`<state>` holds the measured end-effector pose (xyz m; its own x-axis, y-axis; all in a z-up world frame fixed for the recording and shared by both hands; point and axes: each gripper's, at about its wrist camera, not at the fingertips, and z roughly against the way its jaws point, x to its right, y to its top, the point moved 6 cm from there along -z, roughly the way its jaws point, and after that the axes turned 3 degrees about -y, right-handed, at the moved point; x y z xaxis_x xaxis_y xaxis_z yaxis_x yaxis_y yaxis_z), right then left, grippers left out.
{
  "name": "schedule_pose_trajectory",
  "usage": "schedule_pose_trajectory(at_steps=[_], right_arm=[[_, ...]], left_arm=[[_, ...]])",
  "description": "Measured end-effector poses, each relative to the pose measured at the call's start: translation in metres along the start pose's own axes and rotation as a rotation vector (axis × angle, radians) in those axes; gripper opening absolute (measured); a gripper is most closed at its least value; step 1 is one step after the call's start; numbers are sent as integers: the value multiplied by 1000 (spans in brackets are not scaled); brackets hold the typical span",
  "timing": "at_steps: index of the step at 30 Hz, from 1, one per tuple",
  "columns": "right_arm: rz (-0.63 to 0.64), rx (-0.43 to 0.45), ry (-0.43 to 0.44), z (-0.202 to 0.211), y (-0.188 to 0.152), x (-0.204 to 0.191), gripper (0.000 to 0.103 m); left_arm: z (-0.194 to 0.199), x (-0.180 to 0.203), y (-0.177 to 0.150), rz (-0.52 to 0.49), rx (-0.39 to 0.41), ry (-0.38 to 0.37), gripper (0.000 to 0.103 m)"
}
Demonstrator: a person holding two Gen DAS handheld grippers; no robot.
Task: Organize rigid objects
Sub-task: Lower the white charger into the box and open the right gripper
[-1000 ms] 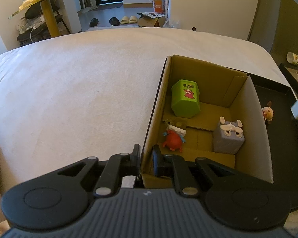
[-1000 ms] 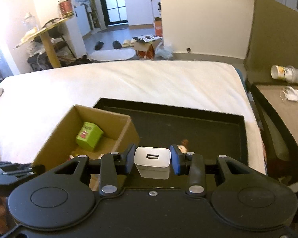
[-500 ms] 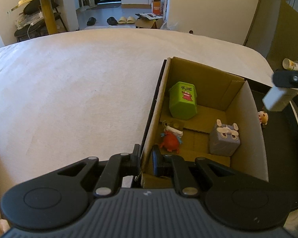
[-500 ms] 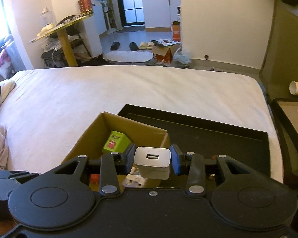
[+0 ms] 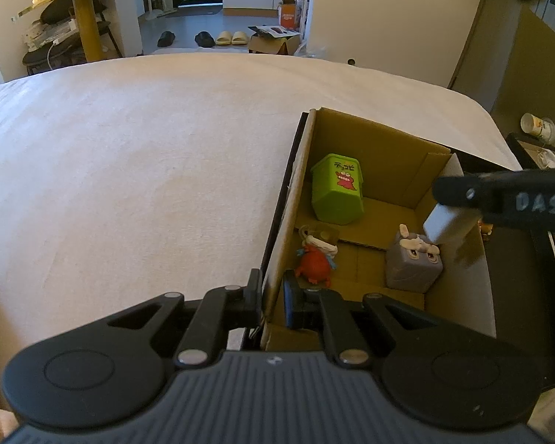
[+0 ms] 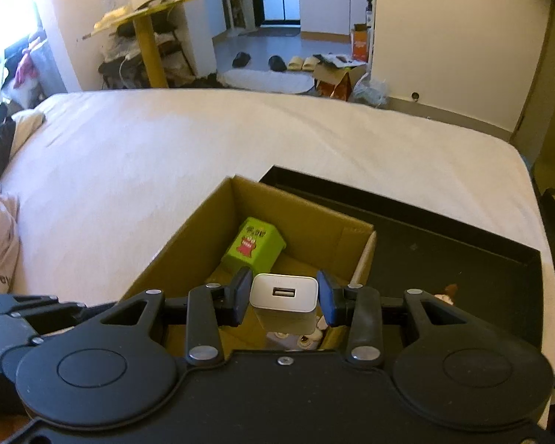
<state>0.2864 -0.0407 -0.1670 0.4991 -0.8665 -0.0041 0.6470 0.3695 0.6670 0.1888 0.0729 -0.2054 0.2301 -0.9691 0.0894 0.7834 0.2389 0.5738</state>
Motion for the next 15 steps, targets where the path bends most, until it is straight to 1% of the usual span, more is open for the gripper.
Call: schedule_pose_trajectory(at_steps=[12,15], right_arm=[[91,-44,-31,-17,-13,-12,38],[107,-37,-36,-17,-13,-14,38]], left_arm=[[0,0,0,0,-1,-3,10],[-1,0,0,-2,-1,-1,10]])
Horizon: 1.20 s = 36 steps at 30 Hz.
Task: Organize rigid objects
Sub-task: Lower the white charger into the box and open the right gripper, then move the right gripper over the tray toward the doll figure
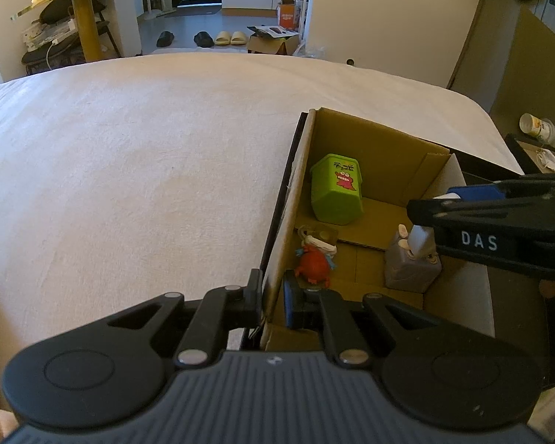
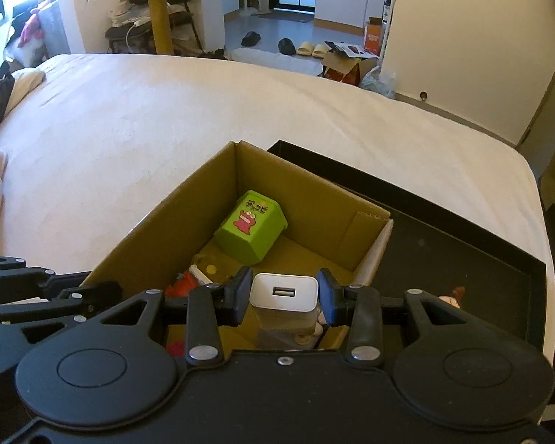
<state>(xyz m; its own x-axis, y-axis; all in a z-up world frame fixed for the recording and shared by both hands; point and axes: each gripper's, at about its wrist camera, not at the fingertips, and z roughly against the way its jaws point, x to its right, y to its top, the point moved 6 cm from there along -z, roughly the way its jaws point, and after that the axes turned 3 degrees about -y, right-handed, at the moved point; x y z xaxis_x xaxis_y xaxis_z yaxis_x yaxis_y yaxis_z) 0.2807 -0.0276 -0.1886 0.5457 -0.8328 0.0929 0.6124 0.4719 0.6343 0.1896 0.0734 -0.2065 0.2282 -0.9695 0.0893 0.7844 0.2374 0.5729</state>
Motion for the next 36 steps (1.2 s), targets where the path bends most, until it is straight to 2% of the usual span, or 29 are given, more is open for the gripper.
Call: schedule_pose_trajectory(at_steps=[6,17,26,36], right_arm=[[14,-6,-25,-3,4,1,39],[-56,35,-32,16,-1,21,40],[-123,66,-66,40,-12,56,41],[-155,54,-96,40,-29,90,42]], left_arm=[[-1,1,1,0,0,0,10],[1,3,1,-4,0,3,10],[1,4,1,-8,0,9,10],[1,10,0,-36,1,37,10]])
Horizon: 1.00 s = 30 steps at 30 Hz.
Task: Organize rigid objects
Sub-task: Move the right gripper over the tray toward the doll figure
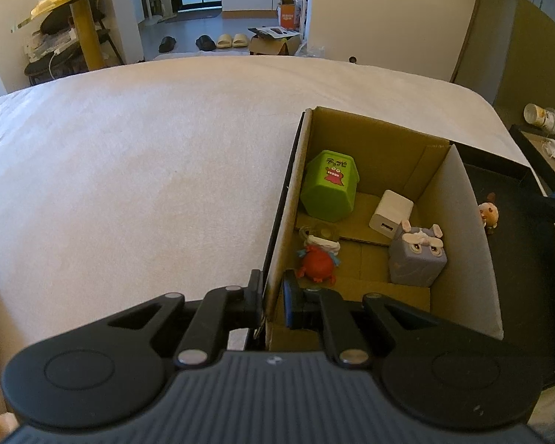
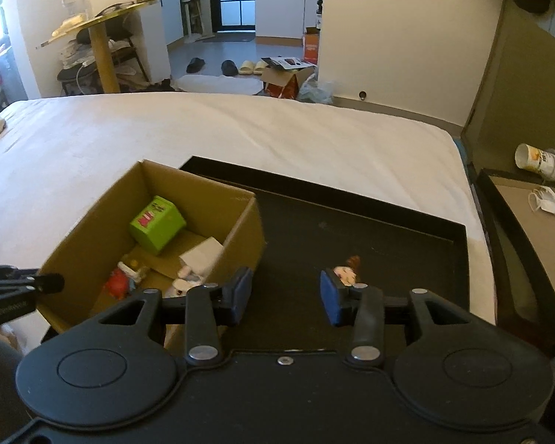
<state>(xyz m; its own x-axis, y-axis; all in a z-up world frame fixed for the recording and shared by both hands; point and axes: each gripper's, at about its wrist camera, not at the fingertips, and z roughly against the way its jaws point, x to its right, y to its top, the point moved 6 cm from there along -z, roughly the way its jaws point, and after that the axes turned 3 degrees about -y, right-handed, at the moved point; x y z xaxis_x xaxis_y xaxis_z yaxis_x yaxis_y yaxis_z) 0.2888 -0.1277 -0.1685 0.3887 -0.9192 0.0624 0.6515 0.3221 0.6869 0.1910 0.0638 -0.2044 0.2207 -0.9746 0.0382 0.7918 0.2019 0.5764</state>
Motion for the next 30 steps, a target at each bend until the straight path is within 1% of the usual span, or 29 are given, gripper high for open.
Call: schedule_pose_trajectory(at_steps=[3,7,9,12,19,21,24,30], right_arm=[[-3,-3,-4,-2,-6,7,43],[-14,-3,-1,-5,-13,18,47],[-13,-3,1,-7,-17,22,47],[-9,-3,10,-14,-24,29,48],[10,-6,-2,-32,-42,45,50],[19,-1,-7,-36,-46,48,53],[15,1,3,-42,-48,50,54],[4,17,28,-57,-46,49,60]], left_arm=[[0,1,0,-10,-1,11,10],[0,5,-1,-33,0,33,10],[-1,6,-1,-46,-1,46,10],[-1,9,-1,-63,-1,64,10],[-2,13,-1,-95,-9,105,11],[-3,13,-1,-99,-15,117,11],[-3,15,-1,-104,-20,134,12],[-3,19,0,-131,-21,167,13]])
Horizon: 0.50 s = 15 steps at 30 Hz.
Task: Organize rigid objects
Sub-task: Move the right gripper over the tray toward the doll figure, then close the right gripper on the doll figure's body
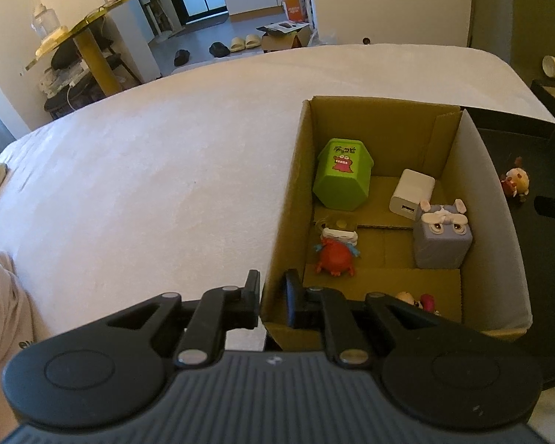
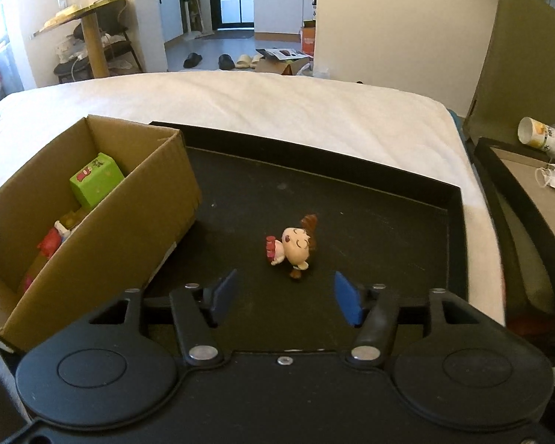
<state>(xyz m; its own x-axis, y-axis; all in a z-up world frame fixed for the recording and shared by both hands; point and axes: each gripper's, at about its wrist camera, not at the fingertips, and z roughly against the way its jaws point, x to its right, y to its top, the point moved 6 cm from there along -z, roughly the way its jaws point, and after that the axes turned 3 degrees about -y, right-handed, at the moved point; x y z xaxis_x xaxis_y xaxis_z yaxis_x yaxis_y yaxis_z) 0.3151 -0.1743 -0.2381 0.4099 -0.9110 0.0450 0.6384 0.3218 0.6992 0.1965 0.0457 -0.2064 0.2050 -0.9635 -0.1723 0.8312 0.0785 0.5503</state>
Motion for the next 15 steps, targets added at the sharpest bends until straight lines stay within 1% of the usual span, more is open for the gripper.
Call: schedule_pose_trajectory(at_steps=[5,12,15], right_arm=[[13,14,11,-10,3,-2,63],[6,8,-6,-33,6,1,64],[-1,6,-15,-42,7,1,67]], left_arm=[[-1,0,0,5,-6,10,13],[0,1,0,-12,-4,16,13],[-1,1,0,-10,-6,14,13]])
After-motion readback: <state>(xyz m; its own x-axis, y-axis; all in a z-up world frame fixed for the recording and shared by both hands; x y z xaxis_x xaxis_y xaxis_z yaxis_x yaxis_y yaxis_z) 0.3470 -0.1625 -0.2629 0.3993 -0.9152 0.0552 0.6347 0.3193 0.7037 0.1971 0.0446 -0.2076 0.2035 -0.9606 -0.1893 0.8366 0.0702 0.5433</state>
